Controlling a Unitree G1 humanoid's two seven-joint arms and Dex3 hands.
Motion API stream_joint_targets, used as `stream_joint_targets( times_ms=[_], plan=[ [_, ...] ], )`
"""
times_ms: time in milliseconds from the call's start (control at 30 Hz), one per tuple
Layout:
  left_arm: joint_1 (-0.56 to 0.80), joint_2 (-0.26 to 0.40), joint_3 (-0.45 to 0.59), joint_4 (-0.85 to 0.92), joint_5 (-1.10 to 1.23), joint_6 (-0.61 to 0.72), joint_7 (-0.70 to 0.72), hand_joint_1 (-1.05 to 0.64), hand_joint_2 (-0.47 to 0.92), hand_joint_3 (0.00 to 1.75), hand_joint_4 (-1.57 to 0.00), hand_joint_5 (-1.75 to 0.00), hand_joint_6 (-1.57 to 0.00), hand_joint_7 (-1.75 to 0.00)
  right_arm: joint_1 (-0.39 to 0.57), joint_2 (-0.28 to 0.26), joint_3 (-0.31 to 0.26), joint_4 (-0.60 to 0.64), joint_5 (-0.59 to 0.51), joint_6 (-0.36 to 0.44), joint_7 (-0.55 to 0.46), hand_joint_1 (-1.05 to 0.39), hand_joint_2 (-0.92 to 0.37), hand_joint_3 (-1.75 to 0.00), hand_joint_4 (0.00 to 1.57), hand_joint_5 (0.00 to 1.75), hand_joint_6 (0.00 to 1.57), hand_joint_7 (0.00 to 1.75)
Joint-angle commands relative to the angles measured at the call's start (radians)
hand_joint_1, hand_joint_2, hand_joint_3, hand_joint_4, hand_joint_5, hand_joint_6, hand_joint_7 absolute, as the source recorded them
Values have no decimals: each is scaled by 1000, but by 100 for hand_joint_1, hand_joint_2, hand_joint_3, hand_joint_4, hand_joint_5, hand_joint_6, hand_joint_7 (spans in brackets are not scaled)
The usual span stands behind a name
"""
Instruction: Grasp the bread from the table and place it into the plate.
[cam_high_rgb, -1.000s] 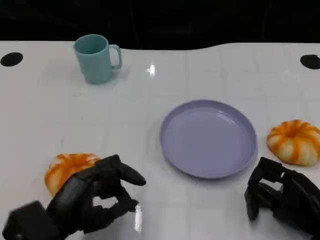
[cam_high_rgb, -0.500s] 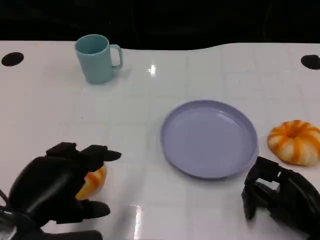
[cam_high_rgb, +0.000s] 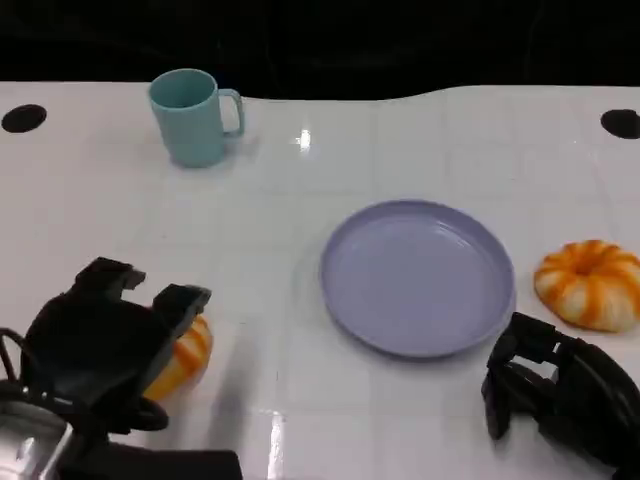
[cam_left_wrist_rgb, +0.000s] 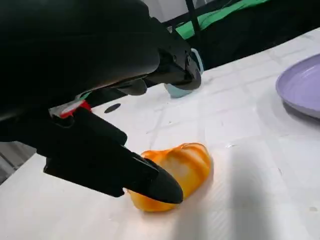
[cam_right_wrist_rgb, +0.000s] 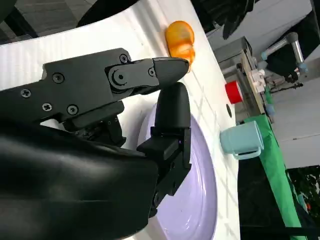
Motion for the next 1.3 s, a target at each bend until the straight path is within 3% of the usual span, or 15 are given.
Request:
stream_joint_targets(
  times_ms=[33, 367, 500, 667, 967, 1067, 1167, 1233, 1267, 1300],
  plan=[
    [-10, 32, -15, 14, 2, 20, -13, -55, 67, 0, 0, -42, -22, -14, 16, -11, -7, -7, 2, 13, 1, -58, -92, -17, 76, 175, 72, 149],
    [-145, 43, -85, 245, -37, 30, 6, -49, 67, 1, 0, -40, -22, -12, 23, -10, -7, -29, 4, 41, -8, -59, -92, -15, 77, 175, 75, 146],
    [-265, 34, -148, 452, -31, 51, 2, -50, 69, 1, 0, -38, -20, -10, 15, -11, -6, 12, -7, -38, 20, -60, -92, -20, 74, 175, 65, 160],
    [-377, 25, -206, 658, -68, 44, 62, -52, 69, 0, 0, -40, -22, -10, -5, -17, -7, 72, -17, -119, 43, -61, -92, -21, 72, 175, 62, 164],
    [-489, 26, -276, 880, -149, 15, 167, -48, 72, 1, -4, -44, -30, -11, -28, -16, -22, 128, -2, -149, 72, -60, -92, -18, 72, 175, 63, 161],
    [-498, 30, -284, 911, -175, -8, 212, -39, 74, 1, -15, -41, -47, -10, -30, -16, -25, 133, 0, -150, 78, -60, -92, -18, 72, 175, 63, 161],
    [-490, 33, -271, 929, -219, -59, 303, -33, 81, 3, -49, -37, -76, -7, -30, -16, -26, 131, -4, -149, 77, -61, -92, -18, 72, 175, 63, 160],
    [-493, 37, -277, 939, -231, -69, 322, -32, 83, 4, -56, -34, -82, -5, -30, -16, -27, 131, -5, -149, 77, -61, -92, -18, 72, 175, 64, 159],
    [-480, 32, -258, 962, -251, -121, 440, -32, 83, 4, -57, -33, -83, -5, -29, -16, -27, 130, -9, -152, 72, -61, -92, -18, 72, 175, 64, 159],
    [-471, 29, -245, 982, -266, -162, 532, -32, 85, 13, -82, -84, -107, -19, -28, -16, -26, 129, -12, -155, 68, -61, -92, -18, 72, 175, 64, 159]
  ],
)
